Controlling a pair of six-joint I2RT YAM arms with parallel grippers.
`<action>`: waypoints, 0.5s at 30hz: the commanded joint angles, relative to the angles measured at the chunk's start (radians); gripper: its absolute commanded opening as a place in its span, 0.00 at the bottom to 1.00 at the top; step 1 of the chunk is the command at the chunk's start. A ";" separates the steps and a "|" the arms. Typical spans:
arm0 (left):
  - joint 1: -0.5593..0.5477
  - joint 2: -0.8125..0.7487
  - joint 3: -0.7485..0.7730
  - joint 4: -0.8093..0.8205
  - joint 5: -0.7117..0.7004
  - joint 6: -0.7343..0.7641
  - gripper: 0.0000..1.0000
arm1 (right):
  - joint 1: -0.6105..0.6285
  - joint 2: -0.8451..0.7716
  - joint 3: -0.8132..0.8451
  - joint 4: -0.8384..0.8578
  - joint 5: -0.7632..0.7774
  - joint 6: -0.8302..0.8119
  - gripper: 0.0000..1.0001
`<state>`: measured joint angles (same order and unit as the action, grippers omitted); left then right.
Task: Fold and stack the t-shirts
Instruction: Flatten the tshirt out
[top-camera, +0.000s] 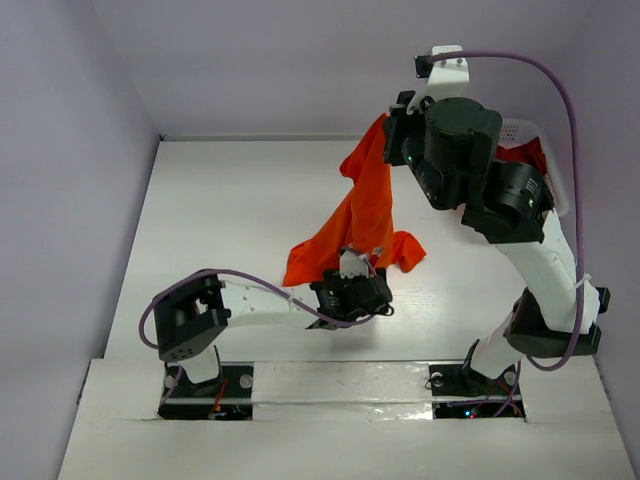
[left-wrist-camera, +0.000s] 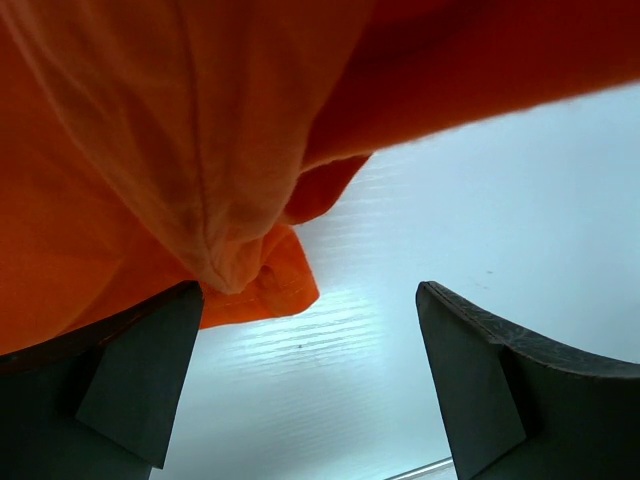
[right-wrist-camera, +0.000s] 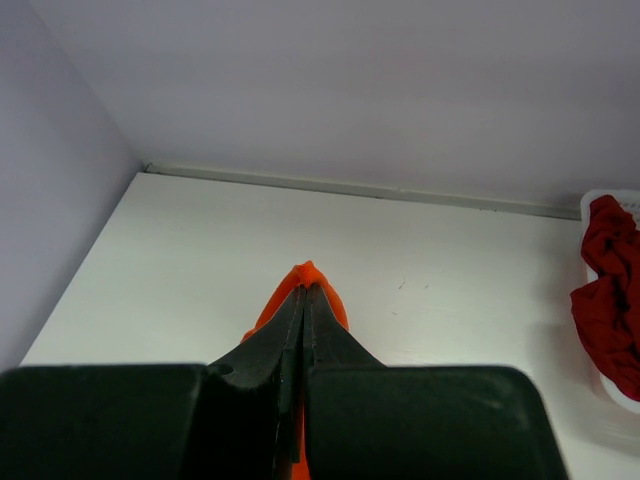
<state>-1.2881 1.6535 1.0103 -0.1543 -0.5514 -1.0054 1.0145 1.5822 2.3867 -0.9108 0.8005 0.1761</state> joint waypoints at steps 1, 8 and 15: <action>0.000 -0.017 0.017 -0.082 -0.035 -0.033 0.86 | -0.005 -0.037 -0.004 0.064 0.002 0.002 0.00; -0.010 -0.003 0.002 -0.105 0.001 -0.048 0.86 | -0.005 -0.042 -0.003 0.069 0.003 0.003 0.00; -0.019 0.049 0.017 -0.059 0.025 -0.038 0.85 | -0.005 -0.041 -0.001 0.059 0.006 0.003 0.00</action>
<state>-1.3014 1.6939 1.0084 -0.2214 -0.5243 -1.0290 1.0145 1.5768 2.3821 -0.9108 0.8001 0.1764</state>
